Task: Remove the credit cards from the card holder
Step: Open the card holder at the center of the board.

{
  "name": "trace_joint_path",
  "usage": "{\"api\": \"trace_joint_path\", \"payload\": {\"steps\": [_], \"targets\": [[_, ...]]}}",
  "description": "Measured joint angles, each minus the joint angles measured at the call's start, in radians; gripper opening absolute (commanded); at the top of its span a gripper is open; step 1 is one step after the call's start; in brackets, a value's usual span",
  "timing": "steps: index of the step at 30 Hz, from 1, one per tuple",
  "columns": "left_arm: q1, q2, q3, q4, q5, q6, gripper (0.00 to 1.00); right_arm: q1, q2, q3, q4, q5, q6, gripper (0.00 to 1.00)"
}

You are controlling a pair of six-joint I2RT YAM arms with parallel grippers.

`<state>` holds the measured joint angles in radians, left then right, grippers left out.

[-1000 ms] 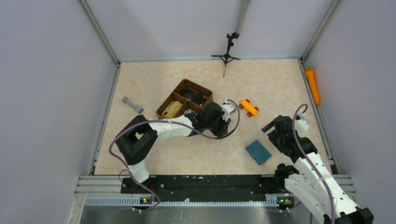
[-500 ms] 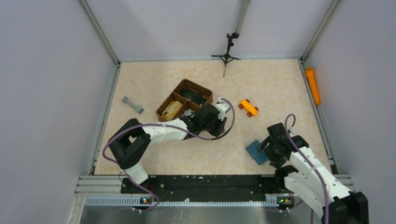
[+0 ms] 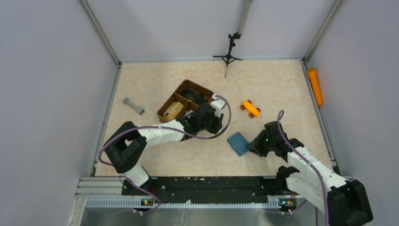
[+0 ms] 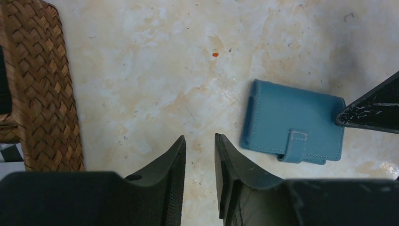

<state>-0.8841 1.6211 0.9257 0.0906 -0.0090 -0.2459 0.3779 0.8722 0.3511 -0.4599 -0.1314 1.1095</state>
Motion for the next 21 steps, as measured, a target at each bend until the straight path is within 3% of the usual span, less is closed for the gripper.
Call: {"api": "trace_joint_path", "payload": {"steps": [1, 2, 8, 14, 21], "targets": [[0.001, 0.000, 0.000, 0.000, -0.005, -0.001, 0.32, 0.000, 0.005, 0.000, 0.036, -0.014, -0.009, 0.02], [0.003, -0.001, 0.000, 0.001, -0.010, -0.004, 0.33, 0.000, 0.008, 0.000, 0.068, -0.023, -0.017, 0.00], [0.013, -0.017, -0.011, 0.007, -0.018, -0.018, 0.35, 0.000, 0.008, 0.003, 0.157, -0.070, -0.075, 0.00], [0.021, -0.059, -0.059, 0.049, -0.011, -0.033, 0.45, 0.000, 0.008, 0.070, 0.138, -0.096, -0.200, 0.00], [0.046, -0.068, -0.077, 0.089, 0.092, -0.090, 0.47, 0.026, -0.001, 0.210, 0.093, -0.143, -0.374, 0.00]]}}
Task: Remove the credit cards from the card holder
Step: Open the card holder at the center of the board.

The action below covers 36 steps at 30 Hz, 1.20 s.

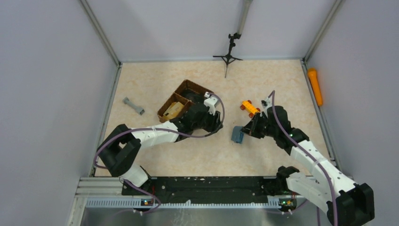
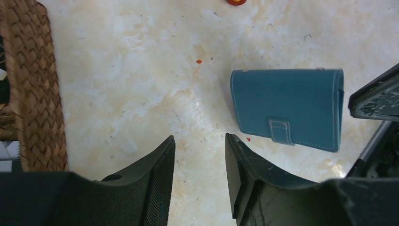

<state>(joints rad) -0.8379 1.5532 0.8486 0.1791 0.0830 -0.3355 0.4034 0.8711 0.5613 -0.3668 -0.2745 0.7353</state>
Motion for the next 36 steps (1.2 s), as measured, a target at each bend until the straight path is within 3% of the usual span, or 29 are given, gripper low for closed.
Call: {"api": "trace_joint_path", "payload": {"steps": [5, 10, 15, 16, 23, 26, 29, 36], "targets": [[0.010, 0.034, 0.015, 0.006, 0.095, -0.018, 0.44, 0.048, 0.017, 0.129, -0.043, 0.018, -0.083, 0.00], [0.012, 0.130, 0.070, -0.020, 0.145, -0.034, 0.44, 0.091, 0.096, 0.150, -0.027, 0.017, -0.088, 0.03], [0.020, 0.142, 0.072, -0.051, 0.147, -0.034, 0.45, 0.100, 0.155, 0.154, -0.065, 0.060, -0.095, 0.67], [0.021, 0.142, 0.073, -0.054, 0.148, -0.034, 0.44, 0.100, 0.154, 0.160, -0.092, 0.091, -0.097, 0.73], [0.024, 0.190, 0.132, -0.077, 0.227, -0.045, 0.30, 0.099, 0.152, 0.167, -0.243, 0.347, -0.097, 0.74], [0.024, 0.227, 0.149, -0.078, 0.280, -0.058, 0.17, 0.068, 0.152, 0.121, -0.240, 0.417, -0.082, 0.72], [0.024, 0.279, 0.184, -0.098, 0.340, -0.073, 0.01, -0.015, 0.152, 0.042, -0.216, 0.427, -0.079, 0.72], [0.002, 0.375, 0.252, -0.119, 0.457, -0.090, 0.00, -0.148, 0.195, -0.089, -0.078, 0.292, -0.098, 0.73]]}}
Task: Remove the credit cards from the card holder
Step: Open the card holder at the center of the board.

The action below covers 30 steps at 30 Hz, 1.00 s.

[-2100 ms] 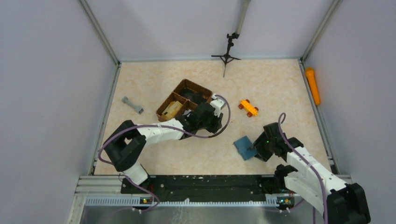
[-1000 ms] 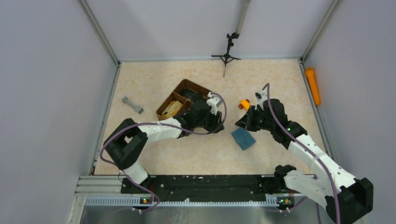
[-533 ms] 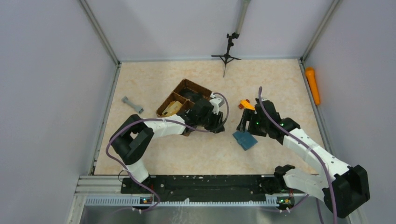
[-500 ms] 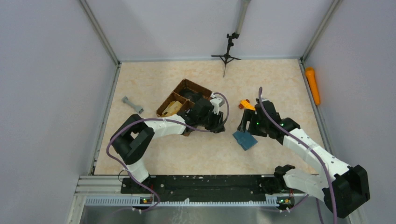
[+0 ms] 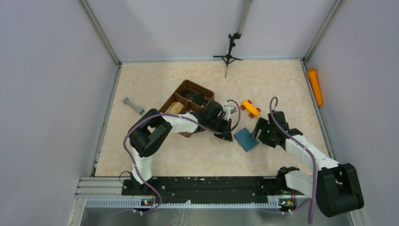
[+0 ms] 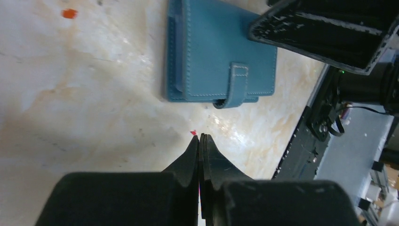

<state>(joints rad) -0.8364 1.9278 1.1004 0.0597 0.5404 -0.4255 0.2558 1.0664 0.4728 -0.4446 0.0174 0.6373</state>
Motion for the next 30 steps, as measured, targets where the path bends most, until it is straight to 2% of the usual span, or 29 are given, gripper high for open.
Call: {"api": "trace_joint_path", "payload": {"steps": [7, 12, 15, 21, 25, 27, 30], "targets": [[-0.016, 0.045, 0.060, -0.048, 0.050, -0.002, 0.00, -0.043, 0.019, -0.067, 0.233, -0.254, -0.008, 0.62], [-0.014, 0.078, 0.091, -0.106, 0.042, 0.003, 0.00, -0.043, 0.021, -0.112, 0.291, -0.398, -0.008, 0.52], [-0.010, 0.080, 0.103, -0.145, 0.036, 0.007, 0.00, -0.043, 0.019, -0.122, 0.290, -0.435, -0.008, 0.43], [-0.006, 0.091, 0.140, -0.204, 0.013, 0.016, 0.00, -0.043, -0.025, -0.158, 0.290, -0.496, 0.011, 0.38], [-0.003, 0.093, 0.142, -0.213, 0.013, 0.017, 0.00, -0.045, -0.054, -0.159, 0.301, -0.523, 0.031, 0.25], [-0.002, 0.093, 0.142, -0.215, 0.014, 0.017, 0.00, -0.047, -0.062, -0.159, 0.316, -0.540, 0.043, 0.14], [-0.002, 0.093, 0.142, -0.215, 0.016, 0.016, 0.00, -0.048, -0.058, -0.144, 0.317, -0.559, 0.047, 0.09]]}}
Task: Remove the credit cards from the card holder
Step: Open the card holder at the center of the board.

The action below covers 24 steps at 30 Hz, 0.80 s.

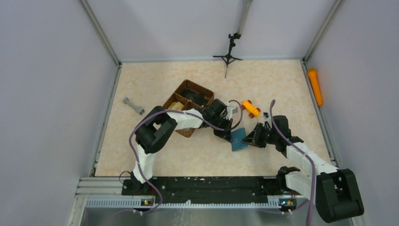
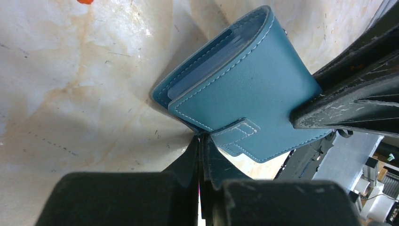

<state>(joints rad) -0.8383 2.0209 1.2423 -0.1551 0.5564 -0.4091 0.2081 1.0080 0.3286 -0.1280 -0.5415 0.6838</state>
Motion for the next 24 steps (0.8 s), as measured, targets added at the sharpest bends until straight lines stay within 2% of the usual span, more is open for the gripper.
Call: {"api": "trace_joint_path", "payload": {"steps": [5, 9, 11, 14, 18, 19, 21, 24], "targets": [[-0.001, -0.012, -0.022, 0.034, -0.025, -0.003, 0.00, 0.000, 0.022, 0.121, -0.129, 0.047, -0.051, 0.09], [0.001, -0.111, -0.137, 0.087, -0.117, -0.005, 0.00, 0.008, 0.022, 0.267, -0.259, 0.141, -0.116, 0.09], [0.008, -0.173, -0.196, 0.114, -0.158, -0.009, 0.00, 0.038, 0.025, 0.354, -0.333, 0.235, -0.143, 0.10], [0.031, -0.251, -0.254, 0.159, -0.212, -0.020, 0.00, 0.170, 0.066, 0.500, -0.447, 0.444, -0.169, 0.10], [0.060, -0.291, -0.280, 0.222, -0.257, -0.048, 0.00, 0.352, 0.185, 0.615, -0.540, 0.683, -0.164, 0.13], [0.067, -0.295, -0.288, 0.235, -0.264, -0.056, 0.00, 0.382, 0.216, 0.626, -0.555, 0.726, -0.159, 0.17], [0.083, -0.300, -0.310, 0.254, -0.278, -0.070, 0.00, 0.447, 0.290, 0.638, -0.594, 0.821, -0.143, 0.31], [0.103, -0.302, -0.328, 0.259, -0.289, -0.085, 0.00, 0.510, 0.369, 0.640, -0.624, 0.867, -0.123, 0.47]]}}
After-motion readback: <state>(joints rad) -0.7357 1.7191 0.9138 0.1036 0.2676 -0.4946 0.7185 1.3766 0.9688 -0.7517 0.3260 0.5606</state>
